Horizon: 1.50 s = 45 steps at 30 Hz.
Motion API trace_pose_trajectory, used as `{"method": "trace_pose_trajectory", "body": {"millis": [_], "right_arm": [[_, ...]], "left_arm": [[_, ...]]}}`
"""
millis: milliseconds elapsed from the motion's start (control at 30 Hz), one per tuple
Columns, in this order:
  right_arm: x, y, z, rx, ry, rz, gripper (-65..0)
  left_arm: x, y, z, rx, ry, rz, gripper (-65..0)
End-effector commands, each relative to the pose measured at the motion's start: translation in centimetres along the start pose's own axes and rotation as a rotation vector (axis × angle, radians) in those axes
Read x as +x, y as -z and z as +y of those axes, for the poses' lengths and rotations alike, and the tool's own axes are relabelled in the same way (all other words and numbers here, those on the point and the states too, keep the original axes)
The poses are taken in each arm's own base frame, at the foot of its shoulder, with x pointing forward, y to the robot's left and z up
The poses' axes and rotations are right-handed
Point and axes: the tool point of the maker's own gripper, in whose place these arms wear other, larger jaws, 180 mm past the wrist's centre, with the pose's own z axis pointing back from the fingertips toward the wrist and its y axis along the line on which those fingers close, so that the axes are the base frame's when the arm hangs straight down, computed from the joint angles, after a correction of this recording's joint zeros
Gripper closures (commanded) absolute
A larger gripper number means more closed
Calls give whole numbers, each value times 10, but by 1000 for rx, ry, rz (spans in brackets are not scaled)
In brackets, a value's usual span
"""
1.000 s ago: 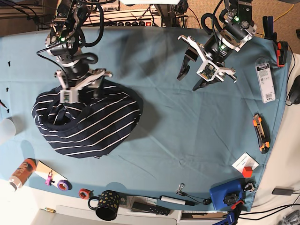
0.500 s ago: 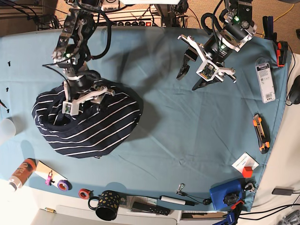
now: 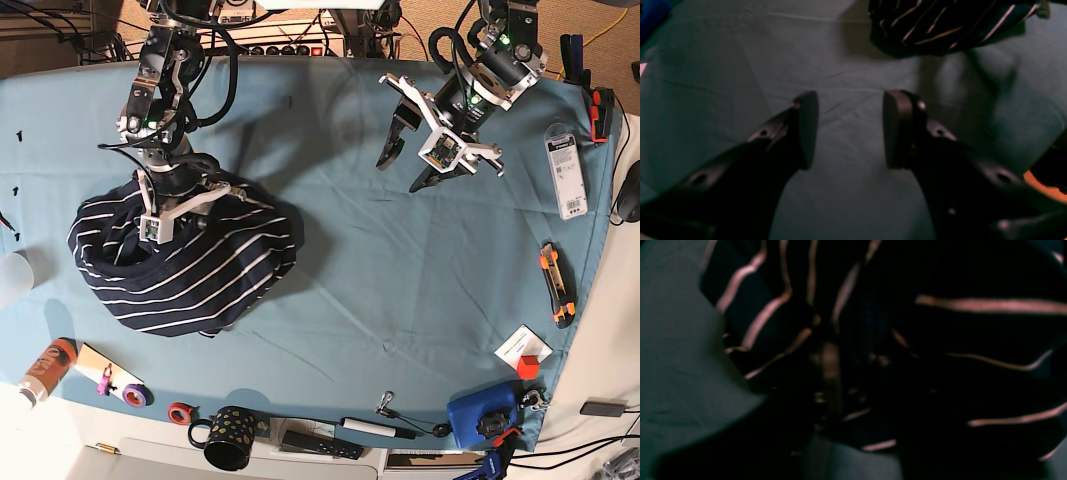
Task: Layout the t-shirt on the table in an organized manner, then fold the t-shirt properly
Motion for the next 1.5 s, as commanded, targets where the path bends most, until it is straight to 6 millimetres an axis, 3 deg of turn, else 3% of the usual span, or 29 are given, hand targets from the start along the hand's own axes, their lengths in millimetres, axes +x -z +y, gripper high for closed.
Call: {"method": "trace_pose_trajectory", "body": {"millis": [0,133,233,500,567,733,867,1000,1100,1267,1467], "right_arm": [[18,-2,3,11,-9,-51,-43],[22,-7,7,16,-23,-15,-17],[37,-23,15,29,-53,-35,-16],[126,-96,40,32,-197,-400,0],[140,-108,39,-7,-229,-467,0],[157,-115,18,-157,-307,-525,0],[177,-129,-11,-264,-277,-589,0],[194,-156,-61,-424,-209,-657,0],[200,-173,-98,-503,-173,-682,0],[190,-165,-157,-564,-120,-603,0],[173,-140,-207,-571,-87,-470,0]], "left_arm": [[12,-2,0,-1,2,-49,-312],[12,-2,0,-1,2,-49,-312],[13,-1,1,1,3,-51,-312],[12,-1,1,2,1,-50,-312],[12,-1,1,1,1,-51,-312],[17,1,-8,-32,-26,-74,-312],[25,13,-37,-124,-23,-96,-311],[20,36,-67,-212,21,-80,-311],[13,61,-77,-228,25,-65,-311],[18,104,-101,-302,49,-63,-311],[67,151,-108,-316,52,-148,-311]]}}
